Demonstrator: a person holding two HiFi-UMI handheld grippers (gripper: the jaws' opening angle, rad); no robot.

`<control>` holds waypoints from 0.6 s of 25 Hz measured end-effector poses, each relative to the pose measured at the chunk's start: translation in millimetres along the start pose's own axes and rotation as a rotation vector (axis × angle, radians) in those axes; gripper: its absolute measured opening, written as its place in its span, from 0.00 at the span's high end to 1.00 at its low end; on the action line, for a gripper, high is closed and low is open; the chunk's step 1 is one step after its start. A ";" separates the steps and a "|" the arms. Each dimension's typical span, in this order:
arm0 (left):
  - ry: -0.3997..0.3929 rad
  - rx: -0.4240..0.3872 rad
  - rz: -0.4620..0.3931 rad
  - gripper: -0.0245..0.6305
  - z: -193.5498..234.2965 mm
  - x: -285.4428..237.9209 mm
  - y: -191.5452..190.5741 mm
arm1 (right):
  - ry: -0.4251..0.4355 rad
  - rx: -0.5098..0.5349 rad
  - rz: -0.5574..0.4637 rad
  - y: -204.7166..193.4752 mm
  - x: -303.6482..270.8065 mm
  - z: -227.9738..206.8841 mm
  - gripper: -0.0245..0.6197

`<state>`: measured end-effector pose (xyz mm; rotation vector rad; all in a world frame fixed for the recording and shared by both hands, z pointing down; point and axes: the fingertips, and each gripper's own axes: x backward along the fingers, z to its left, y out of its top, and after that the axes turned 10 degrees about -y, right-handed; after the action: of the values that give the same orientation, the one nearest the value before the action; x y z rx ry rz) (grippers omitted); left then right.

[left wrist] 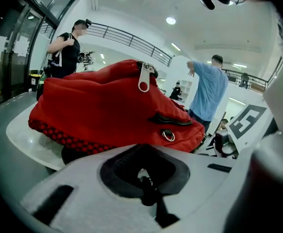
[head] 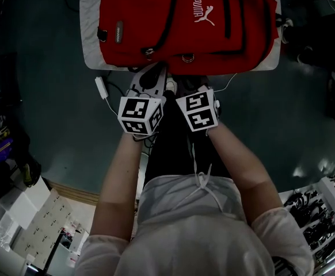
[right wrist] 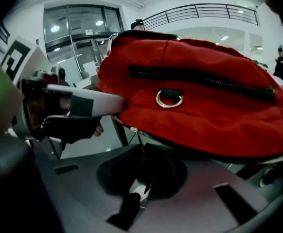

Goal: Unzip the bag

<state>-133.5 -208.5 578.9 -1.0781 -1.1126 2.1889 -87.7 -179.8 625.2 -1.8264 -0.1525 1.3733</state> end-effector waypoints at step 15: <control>0.040 -0.083 0.056 0.93 1.9 -1.3 -3.2 | -0.036 -0.022 0.099 -24.2 21.8 -31.9 0.91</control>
<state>-134.1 -208.4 582.7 -1.1972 -1.1784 2.1702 -43.4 -169.3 627.1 -1.8494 -0.0971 1.4789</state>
